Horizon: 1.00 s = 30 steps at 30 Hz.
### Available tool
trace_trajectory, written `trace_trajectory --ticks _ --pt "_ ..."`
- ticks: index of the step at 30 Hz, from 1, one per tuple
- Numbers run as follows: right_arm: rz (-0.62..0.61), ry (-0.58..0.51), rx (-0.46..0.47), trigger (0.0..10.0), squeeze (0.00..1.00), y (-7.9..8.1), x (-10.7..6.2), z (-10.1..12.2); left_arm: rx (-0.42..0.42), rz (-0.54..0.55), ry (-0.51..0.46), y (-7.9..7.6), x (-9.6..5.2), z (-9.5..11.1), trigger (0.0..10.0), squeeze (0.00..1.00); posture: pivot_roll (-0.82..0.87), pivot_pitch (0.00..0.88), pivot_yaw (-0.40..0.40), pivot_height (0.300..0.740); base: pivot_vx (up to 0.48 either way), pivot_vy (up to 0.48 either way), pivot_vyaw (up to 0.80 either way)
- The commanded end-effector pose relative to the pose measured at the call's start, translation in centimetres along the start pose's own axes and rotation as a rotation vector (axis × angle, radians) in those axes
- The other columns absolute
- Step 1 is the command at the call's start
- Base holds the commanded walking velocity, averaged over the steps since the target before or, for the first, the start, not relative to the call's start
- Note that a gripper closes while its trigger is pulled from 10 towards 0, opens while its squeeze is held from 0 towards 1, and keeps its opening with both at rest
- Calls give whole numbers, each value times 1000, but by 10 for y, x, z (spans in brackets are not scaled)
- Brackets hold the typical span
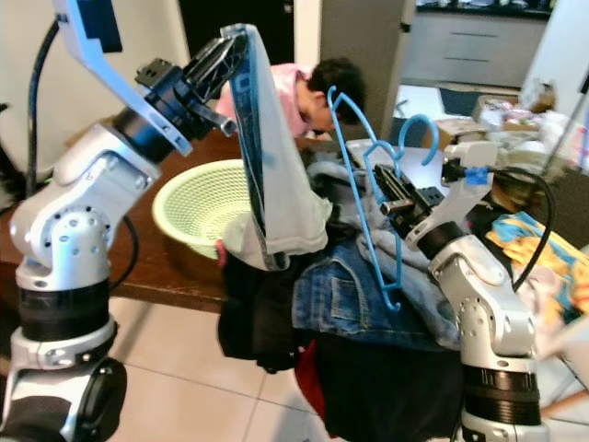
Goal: Hang hanger
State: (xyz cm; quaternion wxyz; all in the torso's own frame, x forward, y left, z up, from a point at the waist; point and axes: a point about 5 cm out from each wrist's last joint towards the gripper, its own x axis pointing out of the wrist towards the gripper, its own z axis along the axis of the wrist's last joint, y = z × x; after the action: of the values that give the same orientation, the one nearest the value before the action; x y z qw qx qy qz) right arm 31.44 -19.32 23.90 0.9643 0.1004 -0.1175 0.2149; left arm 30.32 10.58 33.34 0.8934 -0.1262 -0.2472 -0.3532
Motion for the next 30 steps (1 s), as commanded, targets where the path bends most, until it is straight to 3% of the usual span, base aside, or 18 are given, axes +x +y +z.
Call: trace_trajectory --ticks 1,18,19,22,23,26,30 --pt "-15 -3 0 10000 0 -2 -2 -2 14 -1 6 -2 0 -2 10000 0 222 0 2 740 0 -472 0" --pt "-15 -43 37 10000 0 0 0 0 83 -43 -89 -5 14 27 10000 0 222 0 7 740 0 -472 0" --pt "28 -93 86 10000 0 6 0 6 170 -33 -142 -6 20 46 10000 0 224 0 7 740 0 -472 -800" --pt "45 -111 106 10000 0 8 0 8 226 -26 -167 -6 23 57 10000 0 224 0 7 740 0 -472 -800" --pt "54 -123 120 10000 0 10 0 9 265 -11 -203 -5 25 70 10000 0 226 0 7 740 0 -472 0" --pt "55 -128 127 10000 0 10 0 9 304 3 -247 -4 27 86 10000 0 226 0 7 740 0 -477 0" --pt "45 -134 137 10000 0 8 1 10 307 -3 -271 -5 28 91 10000 0 230 0 8 740 0 -480 0"
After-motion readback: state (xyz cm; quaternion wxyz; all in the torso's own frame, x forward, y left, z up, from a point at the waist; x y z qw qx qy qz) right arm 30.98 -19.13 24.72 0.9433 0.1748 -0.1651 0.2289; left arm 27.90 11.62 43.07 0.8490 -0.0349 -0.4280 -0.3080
